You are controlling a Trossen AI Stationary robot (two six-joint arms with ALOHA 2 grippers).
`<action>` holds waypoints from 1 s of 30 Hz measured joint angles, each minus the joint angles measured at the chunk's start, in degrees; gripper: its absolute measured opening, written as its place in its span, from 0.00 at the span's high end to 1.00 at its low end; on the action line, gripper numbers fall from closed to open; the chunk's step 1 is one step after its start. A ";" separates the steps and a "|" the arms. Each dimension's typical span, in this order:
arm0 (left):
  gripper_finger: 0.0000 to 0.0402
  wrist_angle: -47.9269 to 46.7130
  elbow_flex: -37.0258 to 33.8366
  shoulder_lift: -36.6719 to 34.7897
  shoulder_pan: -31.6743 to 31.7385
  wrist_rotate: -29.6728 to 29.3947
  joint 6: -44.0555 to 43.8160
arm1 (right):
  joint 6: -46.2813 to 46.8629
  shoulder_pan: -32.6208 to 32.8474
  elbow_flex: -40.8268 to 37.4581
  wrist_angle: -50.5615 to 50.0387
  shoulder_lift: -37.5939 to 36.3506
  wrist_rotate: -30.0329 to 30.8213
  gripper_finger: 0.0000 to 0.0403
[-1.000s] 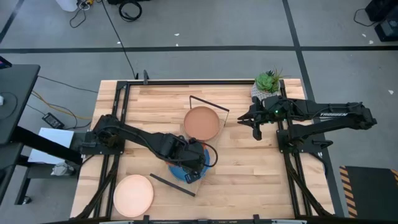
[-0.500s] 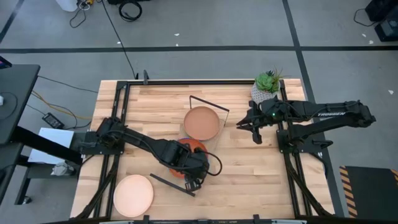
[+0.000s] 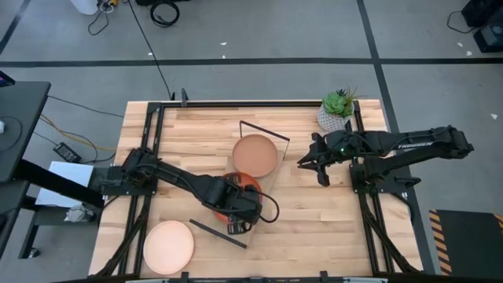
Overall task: Place and stack plates onto a shelf
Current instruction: Stack the light pink plate on top of the brown plate
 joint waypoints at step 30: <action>0.79 1.61 0.00 -11.50 -19.26 4.08 -20.45 | 7.42 8.67 -10.07 10.84 -0.14 8.33 0.82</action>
